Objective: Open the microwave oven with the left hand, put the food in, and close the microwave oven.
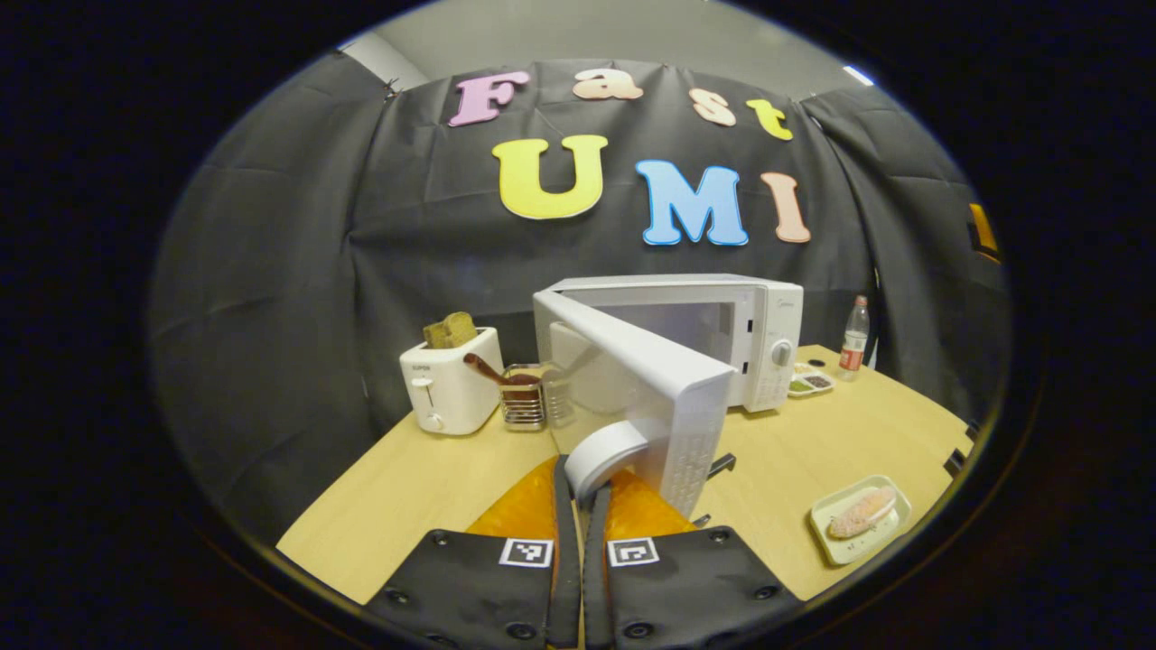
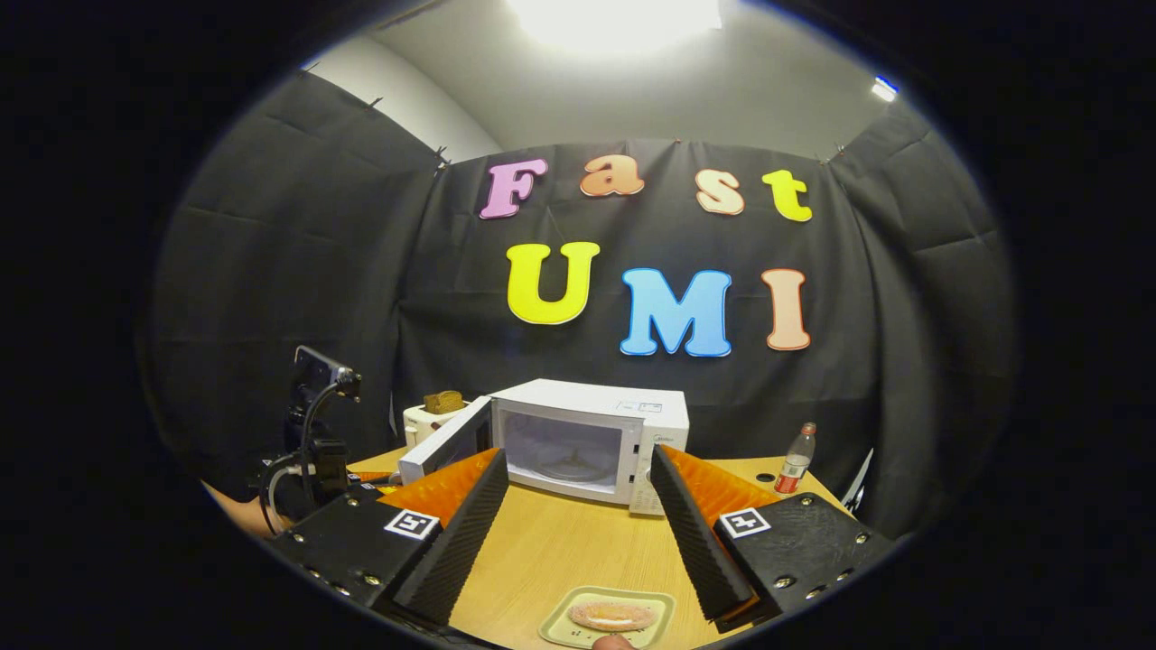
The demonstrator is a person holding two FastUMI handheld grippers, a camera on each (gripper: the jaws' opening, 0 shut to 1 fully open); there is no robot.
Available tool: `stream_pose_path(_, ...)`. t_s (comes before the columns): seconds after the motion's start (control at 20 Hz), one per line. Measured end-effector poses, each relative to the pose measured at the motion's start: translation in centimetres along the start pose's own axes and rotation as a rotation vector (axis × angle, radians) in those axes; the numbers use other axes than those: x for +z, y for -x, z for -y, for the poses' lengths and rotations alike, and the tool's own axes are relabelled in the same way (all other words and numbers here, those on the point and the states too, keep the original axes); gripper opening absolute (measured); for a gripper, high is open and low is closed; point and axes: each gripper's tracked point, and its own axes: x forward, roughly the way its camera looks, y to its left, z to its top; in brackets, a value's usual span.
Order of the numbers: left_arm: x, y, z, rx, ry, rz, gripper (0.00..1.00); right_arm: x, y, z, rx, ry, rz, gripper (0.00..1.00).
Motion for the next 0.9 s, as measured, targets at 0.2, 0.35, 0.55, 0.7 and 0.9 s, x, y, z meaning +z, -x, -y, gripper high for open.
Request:
stream_pose_path(0.2, -0.5, 0.4, -3.0, -0.008, 0.025, 0.009, 0.1, -0.5, -0.6, -1.3, 0.023, 0.059, -0.017, 0.97)
stream_pose_path(0.35, -0.9, 0.8, -2.8, -0.036, 0.074, 0.01, 0.18, -2.3, -1.0, -1.2, 0.044, 0.094, -0.059, 0.97)
stream_pose_path(0.55, -0.2, 3.7, -3.8, 0.058, 0.08, 0.055, 0.41, -5.9, -1.5, -0.1, 0.119, 0.16, -0.155, 0.97)
stream_pose_path(0.7, 2.3, 7.2, -4.9, 0.147, 0.096, 0.115, 0.74, -9.2, -1.6, 1.0, 0.202, 0.221, -0.229, 0.97)
stream_pose_path(0.9, 5.7, 12.2, -5.2, 0.264, 0.1, 0.189, 0.94, -13.8, -1.8, 2.2, 0.341, 0.336, -0.308, 0.97)
